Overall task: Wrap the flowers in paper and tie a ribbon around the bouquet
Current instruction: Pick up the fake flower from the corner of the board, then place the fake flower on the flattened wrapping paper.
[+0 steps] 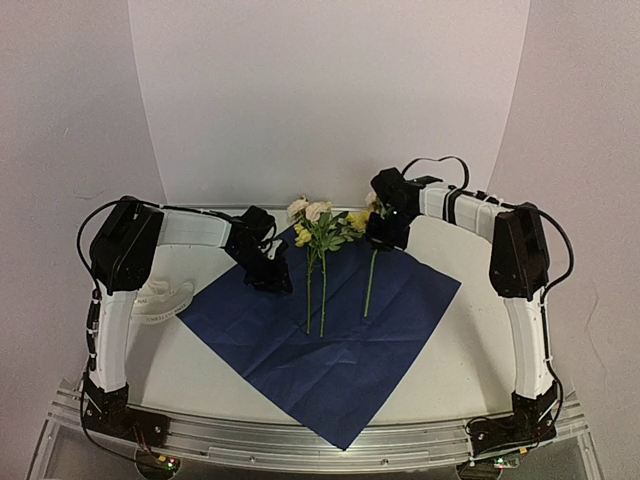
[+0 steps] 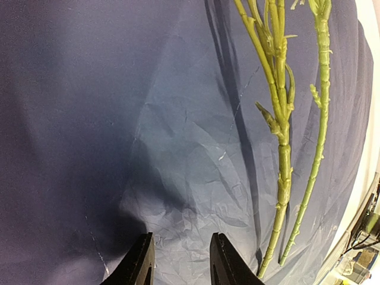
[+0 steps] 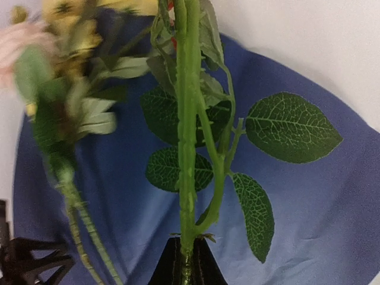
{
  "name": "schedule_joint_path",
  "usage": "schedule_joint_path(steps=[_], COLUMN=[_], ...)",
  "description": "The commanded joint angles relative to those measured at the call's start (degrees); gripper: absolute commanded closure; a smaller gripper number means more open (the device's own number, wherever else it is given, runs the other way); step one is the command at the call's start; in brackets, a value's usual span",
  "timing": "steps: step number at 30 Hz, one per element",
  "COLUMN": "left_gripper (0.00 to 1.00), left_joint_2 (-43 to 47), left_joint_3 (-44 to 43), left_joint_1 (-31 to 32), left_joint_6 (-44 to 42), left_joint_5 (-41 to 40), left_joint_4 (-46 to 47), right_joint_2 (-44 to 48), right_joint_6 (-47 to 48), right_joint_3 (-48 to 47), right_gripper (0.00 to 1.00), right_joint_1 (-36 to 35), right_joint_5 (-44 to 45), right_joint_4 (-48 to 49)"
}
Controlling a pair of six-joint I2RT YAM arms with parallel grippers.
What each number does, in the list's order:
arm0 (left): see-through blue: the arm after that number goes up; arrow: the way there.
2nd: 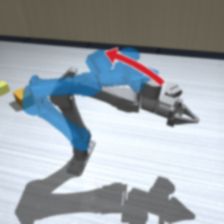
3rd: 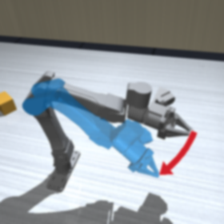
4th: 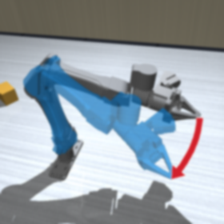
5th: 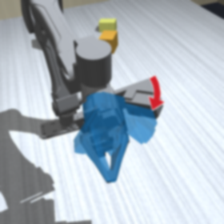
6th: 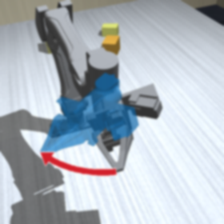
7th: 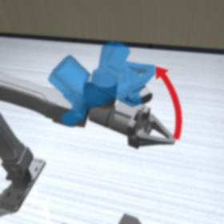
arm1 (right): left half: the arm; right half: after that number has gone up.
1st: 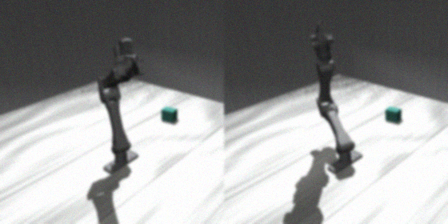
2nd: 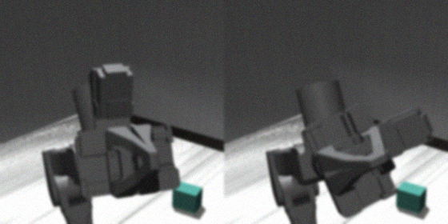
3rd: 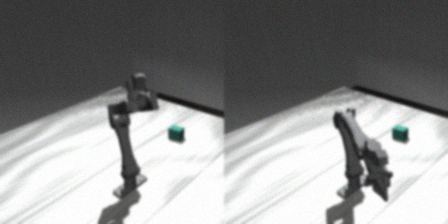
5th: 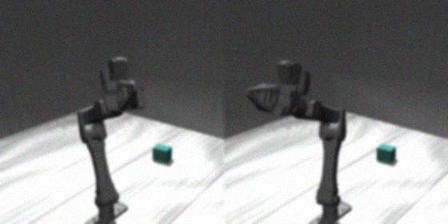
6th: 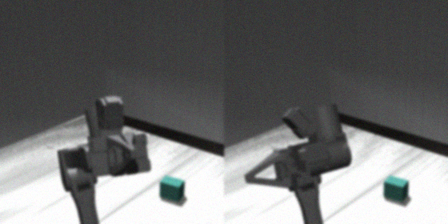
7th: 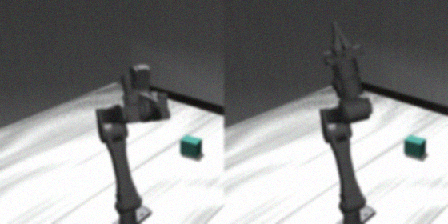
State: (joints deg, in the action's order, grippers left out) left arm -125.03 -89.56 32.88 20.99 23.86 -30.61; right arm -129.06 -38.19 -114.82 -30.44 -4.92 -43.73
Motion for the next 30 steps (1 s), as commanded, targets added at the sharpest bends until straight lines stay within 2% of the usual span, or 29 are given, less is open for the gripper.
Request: schedule_joint_path(steps=[1,8,16,23,25,30], left_gripper=[0.66,0.66,0.66,0.66,0.66,0.66], left_joint_2=[0.9,1.4,1.1,0.7,0.5,0.0], left_joint_3=[-1.5,-1.4,-1.4,-1.7,-1.8,-2.1], left_joint_1=[-0.4,-0.5,-0.5,-0.5,-0.5,-0.5], left_joint_6=[-0.4,-0.4,-0.2,0.2,0.3,0.8], left_joint_5=[0.2,0.0,0.1,0.7,0.8,1.5], left_joint_4=[-0.4,-0.7,-0.5,-0.2,-0.1,0.3], right_joint_2=[-4.8,-12.9,-16.4,-14.8,-13.8,-10.7], right_joint_6=[3.8,1.9,1.3,1.4,1.4,3.3], right_joint_3=[-9.3,-17.0,-17.3,-13.7,-12.2,-8.3], right_gripper=[1.00,1.00,1.00,0.99,0.96,0.78], right_joint_1=[-3.7,-4.1,-4.1,-4.4,-4.5,-5.0], right_joint_5=[-6.7,-10.7,-12.7,-12.1,-12.3,-11.5], right_joint_4=[3.4,3.7,4.7,4.9,5.3,5.6])
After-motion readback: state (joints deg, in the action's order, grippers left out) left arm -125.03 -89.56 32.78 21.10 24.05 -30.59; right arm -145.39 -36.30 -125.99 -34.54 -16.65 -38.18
